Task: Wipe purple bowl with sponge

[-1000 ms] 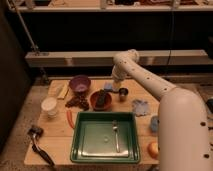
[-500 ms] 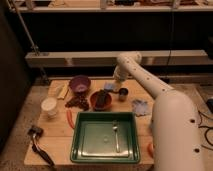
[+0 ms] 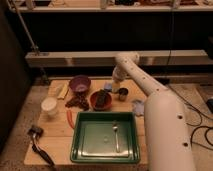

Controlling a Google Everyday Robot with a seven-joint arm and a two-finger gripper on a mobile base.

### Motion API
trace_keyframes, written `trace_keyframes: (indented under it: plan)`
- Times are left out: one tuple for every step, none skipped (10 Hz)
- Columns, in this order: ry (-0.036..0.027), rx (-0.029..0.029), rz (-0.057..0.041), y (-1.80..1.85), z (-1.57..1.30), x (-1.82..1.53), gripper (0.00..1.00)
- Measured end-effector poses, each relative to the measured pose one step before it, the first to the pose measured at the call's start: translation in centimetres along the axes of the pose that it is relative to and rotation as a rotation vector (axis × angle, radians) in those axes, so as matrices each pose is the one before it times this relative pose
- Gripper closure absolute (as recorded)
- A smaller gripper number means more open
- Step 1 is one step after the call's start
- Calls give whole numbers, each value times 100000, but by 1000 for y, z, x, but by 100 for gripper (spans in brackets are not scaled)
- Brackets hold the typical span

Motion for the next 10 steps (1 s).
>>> trace_keyframes:
  plan:
    - [-5,-659,477,74,494,106,35]
    - [-93,-416,109,54,413,-17,35]
    - [6,-527,-452,65,572,-237,35]
    - [100,-209,-257,-29,396,-262,35]
    - [221,24,-273,-123,242,-252,35]
    - [627,48,-126,-252,293,-166,35]
    - [514,104,204,-280,122,51,35]
    - [339,45,272,-206,74,103,35]
    - [348,139,328,-301,60,62,35]
    - [385,100,308,-269,13,71,35]
